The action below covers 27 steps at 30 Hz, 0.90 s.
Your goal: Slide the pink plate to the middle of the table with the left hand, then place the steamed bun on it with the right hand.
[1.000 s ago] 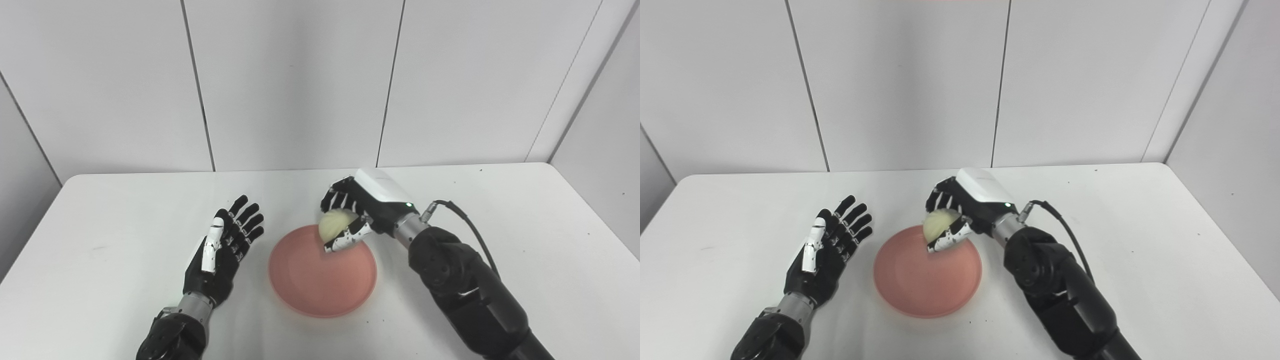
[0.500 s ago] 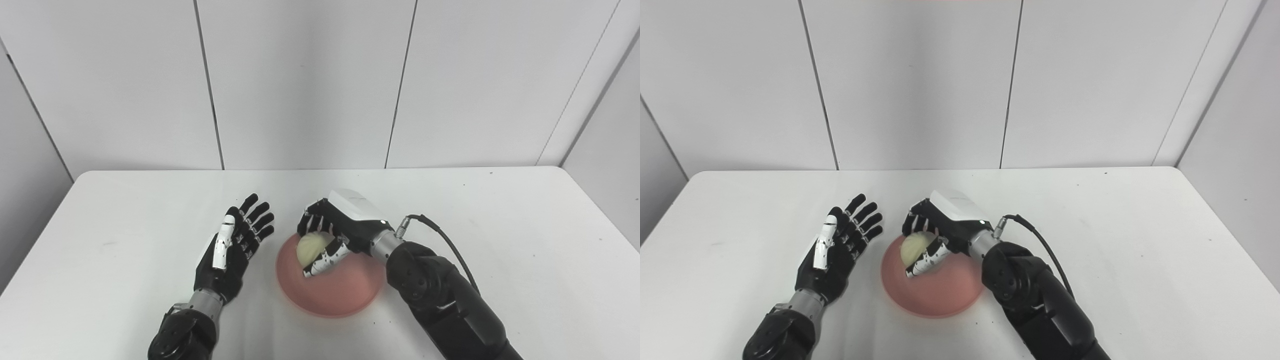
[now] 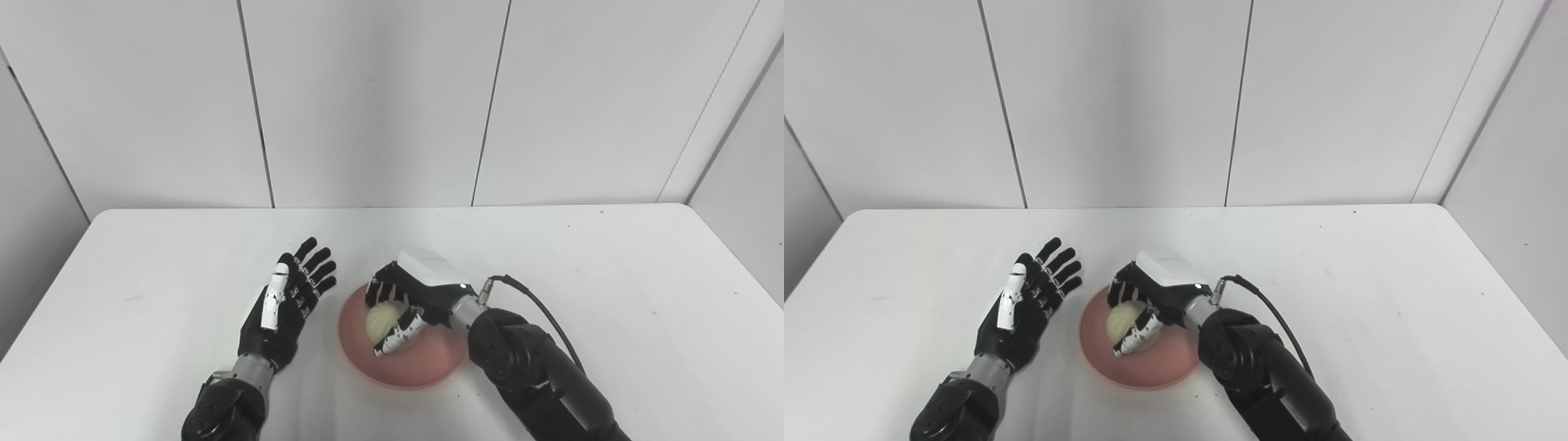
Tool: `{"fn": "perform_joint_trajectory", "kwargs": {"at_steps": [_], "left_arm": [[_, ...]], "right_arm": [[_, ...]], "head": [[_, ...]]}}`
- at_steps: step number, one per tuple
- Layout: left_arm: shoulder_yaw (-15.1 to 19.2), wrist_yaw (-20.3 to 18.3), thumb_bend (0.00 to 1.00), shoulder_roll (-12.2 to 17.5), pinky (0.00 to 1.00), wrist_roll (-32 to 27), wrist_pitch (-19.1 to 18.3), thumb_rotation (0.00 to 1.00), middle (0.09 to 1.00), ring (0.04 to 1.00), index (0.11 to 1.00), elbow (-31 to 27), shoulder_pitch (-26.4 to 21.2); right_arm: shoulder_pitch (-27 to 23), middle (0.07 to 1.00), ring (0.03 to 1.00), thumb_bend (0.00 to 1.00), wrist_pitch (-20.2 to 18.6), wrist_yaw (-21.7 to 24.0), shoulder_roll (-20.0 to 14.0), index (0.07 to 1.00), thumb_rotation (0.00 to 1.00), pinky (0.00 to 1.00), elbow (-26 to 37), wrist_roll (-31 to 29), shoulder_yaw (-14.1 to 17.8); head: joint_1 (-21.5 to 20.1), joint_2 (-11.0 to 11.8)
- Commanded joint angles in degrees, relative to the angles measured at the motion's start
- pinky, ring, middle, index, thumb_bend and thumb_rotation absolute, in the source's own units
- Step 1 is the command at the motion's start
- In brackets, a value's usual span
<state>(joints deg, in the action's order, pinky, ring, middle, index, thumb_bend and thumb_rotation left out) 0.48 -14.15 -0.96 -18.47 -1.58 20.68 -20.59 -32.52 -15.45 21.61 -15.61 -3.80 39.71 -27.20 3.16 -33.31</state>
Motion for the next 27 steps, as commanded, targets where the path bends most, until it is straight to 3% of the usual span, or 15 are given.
{"fn": "perform_joint_trajectory", "kwargs": {"at_steps": [1, 18, 19, 21, 22, 23, 27], "left_arm": [[-0.9, 2.1, 0.44, -0.2, 0.91, 1.7, -8.3, 1.0, 0.916, 0.906, 0.92, 3.7, 4.4], [-1.1, 2.0, 0.45, 0.0, 0.9, 1.9, -7.9, 1.0, 0.913, 0.901, 0.92, 4.2, 4.3], [-1.2, 2.1, 0.45, 0.0, 0.9, 2.0, -7.8, 1.0, 0.912, 0.9, 0.918, 4.2, 4.3], [-1.1, 2.4, 0.45, -0.1, 0.9, 2.0, -8.2, 1.0, 0.909, 0.898, 0.916, 3.9, 4.3], [-1.0, 2.5, 0.45, -0.2, 0.9, 1.9, -8.4, 1.0, 0.909, 0.898, 0.917, 3.8, 4.4], [-1.0, 2.4, 0.45, -0.2, 0.9, 1.9, -8.4, 1.0, 0.909, 0.898, 0.917, 3.8, 4.4], [-0.8, 2.3, 0.45, -0.2, 0.89, 1.5, -8.4, 1.0, 0.909, 0.898, 0.913, 3.7, 4.5]], "right_arm": [[-2.3, 0.508, 0.413, 0.51, 2.9, -1.3, 0.2, 0.491, 0.12, 0.31, 0.2, 0.2, 0.4], [-1.9, 0.487, 0.389, 0.51, 2.6, -2.3, 0.6, 0.492, 0.13, 0.29, -1.1, 2.6, -0.5], [-2.0, 0.52, 0.426, 0.51, 2.4, -1.9, 0.3, 0.493, 0.14, 0.32, -0.4, 3.5, -0.8], [-2.6, 0.639, 0.534, 0.69, 1.1, 0.4, -0.4, 0.707, 0.44, 0.39, 1.6, 5.7, -1.7], [-2.7, 0.672, 0.559, 0.73, 0.7, 1.1, -0.5, 0.755, 0.52, 0.41, 2.1, 6.3, -1.9], [-2.9, 0.676, 0.562, 0.74, -0.1, 2.6, -0.7, 0.76, 0.53, 0.41, 3.1, 6.8, -1.9], [-3.5, 0.76, 0.537, 0.84, -2.2, 7.6, -1.3, 0.878, 0.72, 0.36, 6.6, 7.8, -1.6]], "head": [[0.0, -0.1], [0.0, -0.2], [0.0, -0.3], [0.0, -0.3], [-0.1, -0.3], [-0.1, -0.3], [0.0, -0.2]]}}
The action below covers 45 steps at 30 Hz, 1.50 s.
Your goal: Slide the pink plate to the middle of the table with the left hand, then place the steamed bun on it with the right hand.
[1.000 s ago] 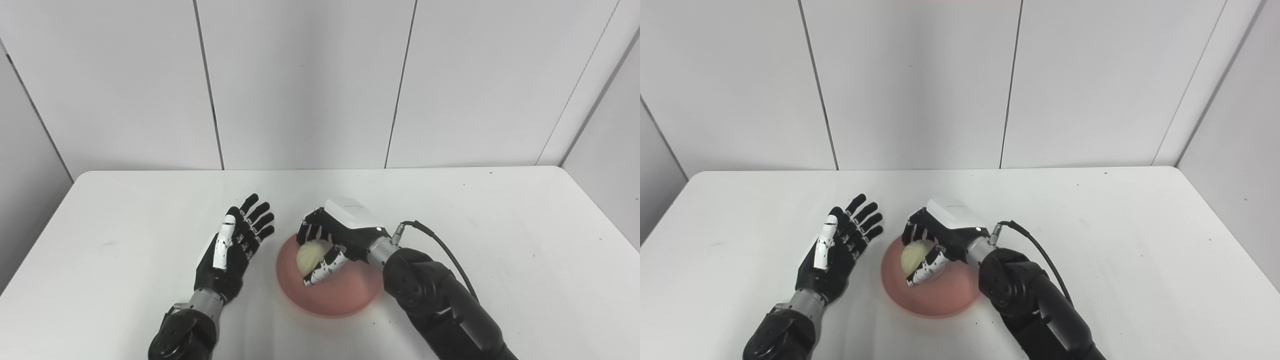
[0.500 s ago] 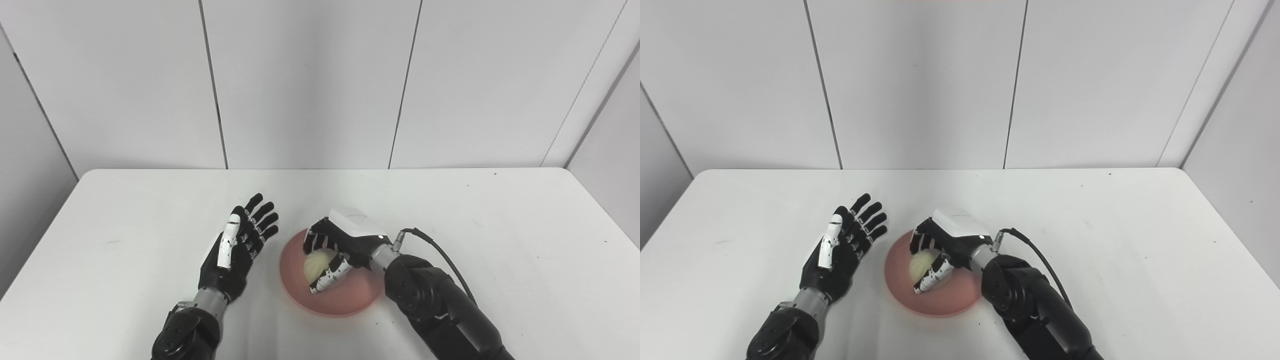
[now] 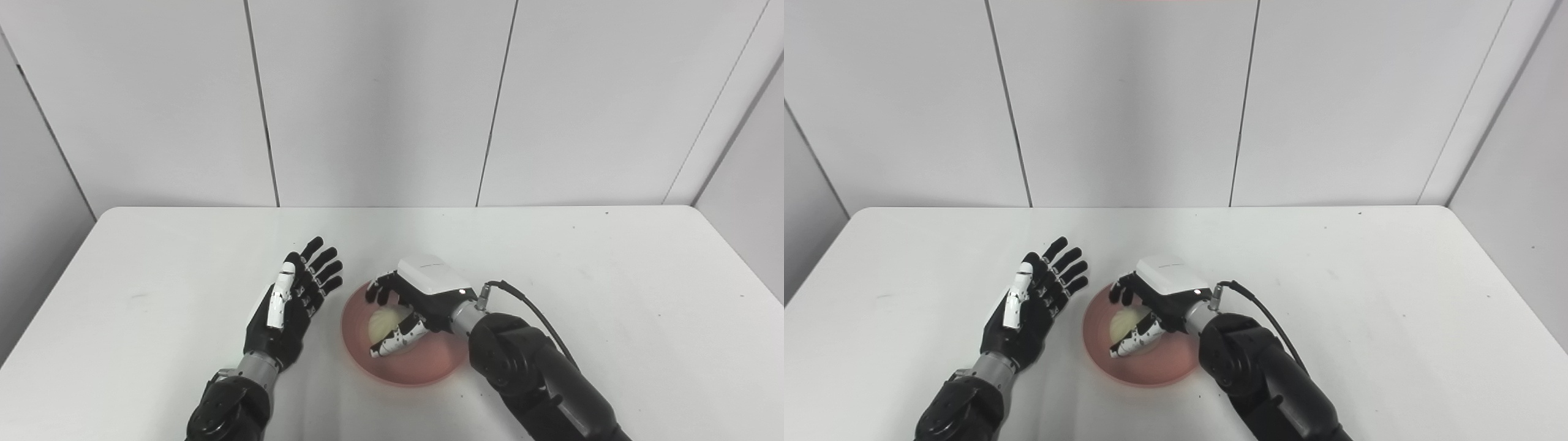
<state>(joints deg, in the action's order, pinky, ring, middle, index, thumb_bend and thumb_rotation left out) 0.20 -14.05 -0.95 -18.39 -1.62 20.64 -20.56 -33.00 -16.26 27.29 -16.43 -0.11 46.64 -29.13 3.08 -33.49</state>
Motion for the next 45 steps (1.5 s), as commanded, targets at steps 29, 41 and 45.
{"fn": "perform_joint_trajectory", "kwargs": {"at_steps": [29, 41, 45], "left_arm": [[0.3, 1.6, 0.45, -0.1, 0.91, 0.6, -7.3, 1.0, 0.909, 0.903, 0.915, 5.4, 4.0], [-0.2, 3.4, 0.44, -0.5, 0.92, 3.8, -3.9, 1.0, 0.922, 0.913, 0.923, 1.5, 6.4], [0.0, 4.6, 0.44, -1.1, 0.95, 5.0, -2.5, 1.0, 0.939, 0.928, 0.942, -0.6, 7.6]], "right_arm": [[0.0, 0.773, 0.545, 0.85, 6.4, -6.1, 0.9, 0.931, 0.97, 0.38, 12.3, -3.9, 13.3], [8.5, 0.977, 0.966, 0.65, 20.3, -24.8, 5.4, 0.986, 1.0, 0.92, -1.1, -19.7, 22.3], [9.8, 0.999, 0.999, 0.57, 23.1, -26.0, 7.6, 1.0, 1.0, 1.0, -6.9, -28.7, 25.9]], "head": [[-0.3, 1.1], [-0.5, 1.8], [-0.8, 1.9]]}}
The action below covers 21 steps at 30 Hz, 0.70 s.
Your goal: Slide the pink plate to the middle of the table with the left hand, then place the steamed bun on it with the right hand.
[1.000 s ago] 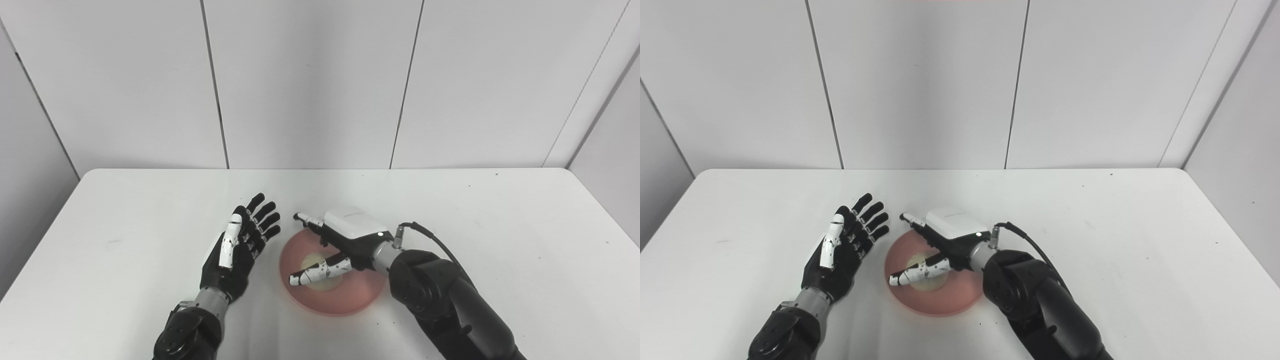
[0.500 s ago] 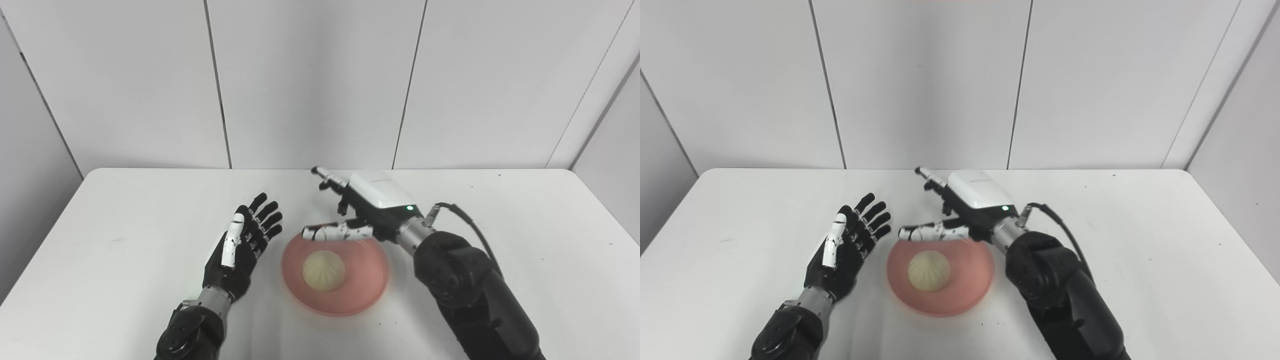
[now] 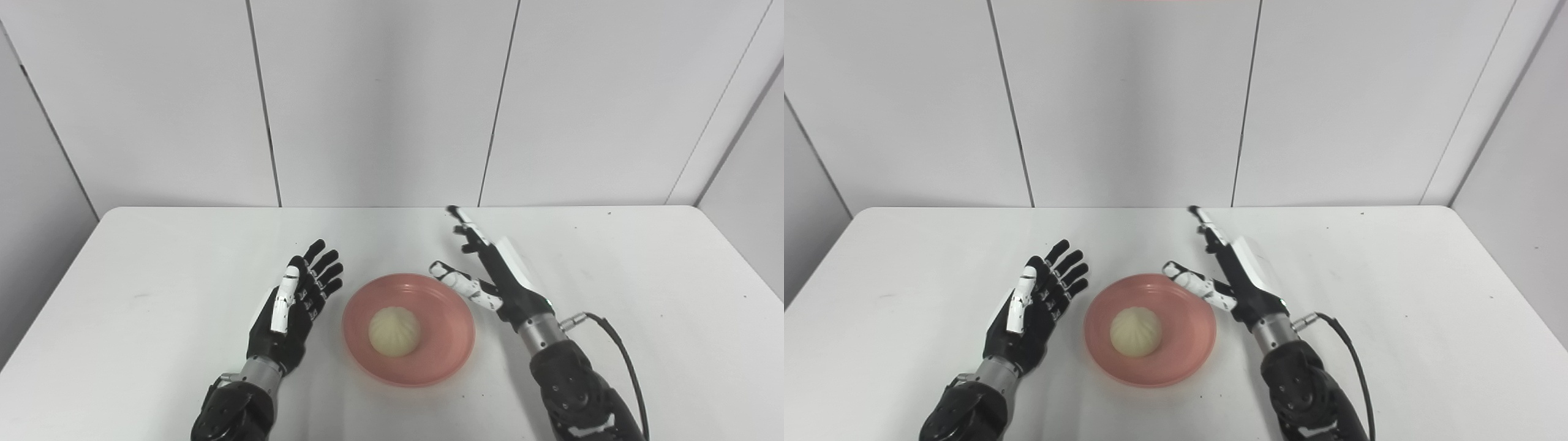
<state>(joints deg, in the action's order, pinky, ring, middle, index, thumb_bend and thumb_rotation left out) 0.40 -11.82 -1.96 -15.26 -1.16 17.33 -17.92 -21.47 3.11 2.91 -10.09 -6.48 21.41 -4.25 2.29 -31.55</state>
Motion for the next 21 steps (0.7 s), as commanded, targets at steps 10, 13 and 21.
{"fn": "perform_joint_trajectory", "kwargs": {"at_steps": [10, 13, 21], "left_arm": [[-1.0, 3.0, 0.42, -0.3, 1.0, 5.2, -1.6, 1.0, 1.0, 0.999, 1.0, -1.1, 6.5], [-1.0, 3.1, 0.4, -0.5, 1.0, 5.6, -1.9, 1.0, 1.0, 1.0, 1.0, -2.3, 6.9], [-1.2, 3.6, 0.4, -0.2, 1.0, 6.1, -0.8, 1.0, 1.0, 1.0, 1.0, -3.1, 8.0]], "right_arm": [[-2.6, 1.0, 1.0, 0.35, 10.8, 1.5, 3.8, 1.0, 1.0, 1.0, -11.6, -22.9, 7.0], [-2.3, 1.0, 1.0, 0.32, 10.2, 2.6, 4.3, 1.0, 1.0, 1.0, -12.0, -25.7, 7.5], [3.0, 1.0, 1.0, 0.25, 0.7, 0.9, 6.3, 1.0, 1.0, 1.0, -5.2, -24.3, 5.6]], "head": [[0.0, 0.2], [0.0, 0.2], [0.7, 0.1]]}}
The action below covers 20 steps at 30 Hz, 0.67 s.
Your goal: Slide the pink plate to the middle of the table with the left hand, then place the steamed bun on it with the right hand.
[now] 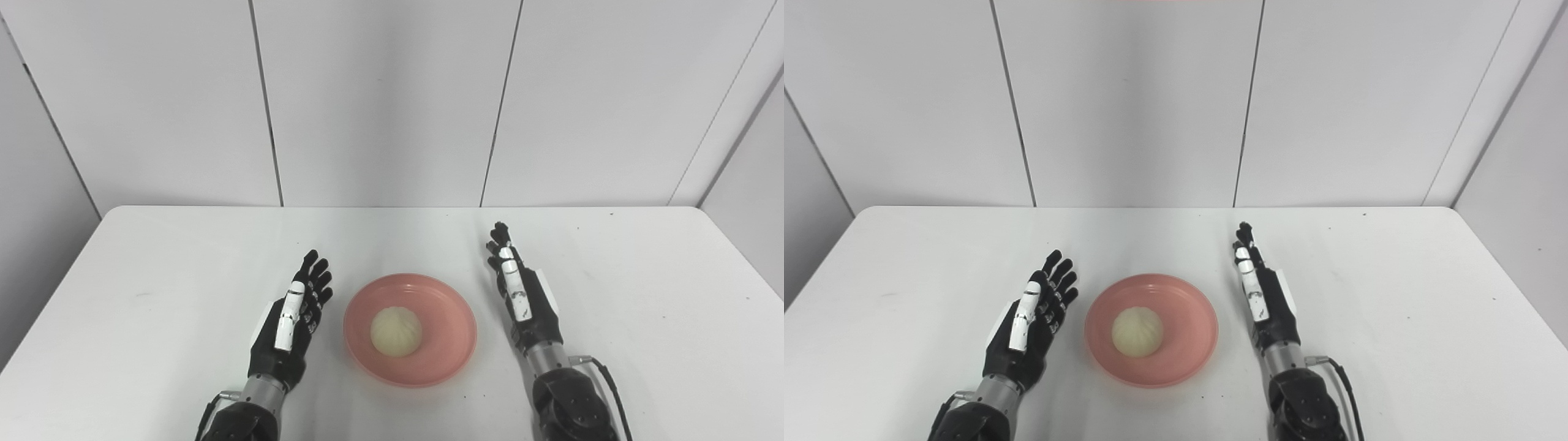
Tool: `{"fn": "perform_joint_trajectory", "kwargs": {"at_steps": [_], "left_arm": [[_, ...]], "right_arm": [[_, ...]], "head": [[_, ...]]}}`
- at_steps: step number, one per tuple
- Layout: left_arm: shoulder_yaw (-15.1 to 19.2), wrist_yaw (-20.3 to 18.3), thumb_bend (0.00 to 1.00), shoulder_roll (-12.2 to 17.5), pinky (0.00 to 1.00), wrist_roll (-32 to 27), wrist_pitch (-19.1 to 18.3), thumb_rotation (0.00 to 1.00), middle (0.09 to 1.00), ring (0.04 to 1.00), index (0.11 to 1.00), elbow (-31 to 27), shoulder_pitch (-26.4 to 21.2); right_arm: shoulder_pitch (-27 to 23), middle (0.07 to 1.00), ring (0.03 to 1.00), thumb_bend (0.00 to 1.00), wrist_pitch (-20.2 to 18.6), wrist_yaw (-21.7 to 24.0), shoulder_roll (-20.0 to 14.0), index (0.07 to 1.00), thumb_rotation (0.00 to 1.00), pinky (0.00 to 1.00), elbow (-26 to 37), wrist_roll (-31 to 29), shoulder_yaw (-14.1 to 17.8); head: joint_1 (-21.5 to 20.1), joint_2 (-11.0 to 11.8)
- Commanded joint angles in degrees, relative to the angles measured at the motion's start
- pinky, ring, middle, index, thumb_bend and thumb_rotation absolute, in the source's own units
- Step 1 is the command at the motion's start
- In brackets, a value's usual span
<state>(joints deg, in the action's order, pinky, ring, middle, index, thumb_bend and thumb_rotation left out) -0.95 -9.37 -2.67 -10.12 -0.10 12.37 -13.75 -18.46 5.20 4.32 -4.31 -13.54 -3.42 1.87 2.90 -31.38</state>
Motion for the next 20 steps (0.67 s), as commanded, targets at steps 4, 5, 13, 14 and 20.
{"fn": "perform_joint_trajectory", "kwargs": {"at_steps": [4, 5, 13, 14, 20], "left_arm": [[0.1, 1.1, 0.4, 0.5, 1.0, 1.2, -2.0, 1.0, 1.0, 1.0, 1.0, 0.7, 4.9], [0.1, 1.0, 0.4, 0.6, 1.0, 1.1, -1.8, 1.0, 1.0, 1.0, 1.0, 0.7, 5.1], [0.5, 1.2, 0.4, 0.8, 1.0, 1.0, -0.9, 1.0, 1.0, 1.0, 1.0, -1.4, 8.2], [0.6, 1.3, 0.4, 0.8, 1.0, 0.9, -1.0, 1.0, 1.0, 1.0, 1.0, -1.7, 8.5], [1.2, 1.3, 0.38, 1.2, 1.0, 0.6, -1.1, 1.0, 1.0, 1.0, 1.0, -1.1, 8.6]], "right_arm": [[2.3, 1.0, 1.0, 0.21, -3.4, -1.0, 1.6, 1.0, 1.0, 1.0, 2.7, 1.4, -1.5], [2.6, 1.0, 1.0, 0.21, -3.7, -0.9, 1.8, 1.0, 1.0, 1.0, 2.7, 1.4, -1.7], [3.9, 1.0, 1.0, 0.18, -5.2, 1.4, 3.2, 1.0, 1.0, 1.0, -0.3, -3.0, -1.1], [3.7, 1.0, 1.0, 0.18, -5.4, 1.3, 3.3, 1.0, 1.0, 1.0, -0.6, -3.0, -1.1], [2.8, 1.0, 1.0, 0.17, -5.6, 1.8, 3.4, 1.0, 1.0, 1.0, -3.5, -4.5, -0.6]], "head": [[0.6, 0.1], [0.9, 0.1], [1.5, 0.2], [1.8, 0.1], [2.3, 0.1]]}}
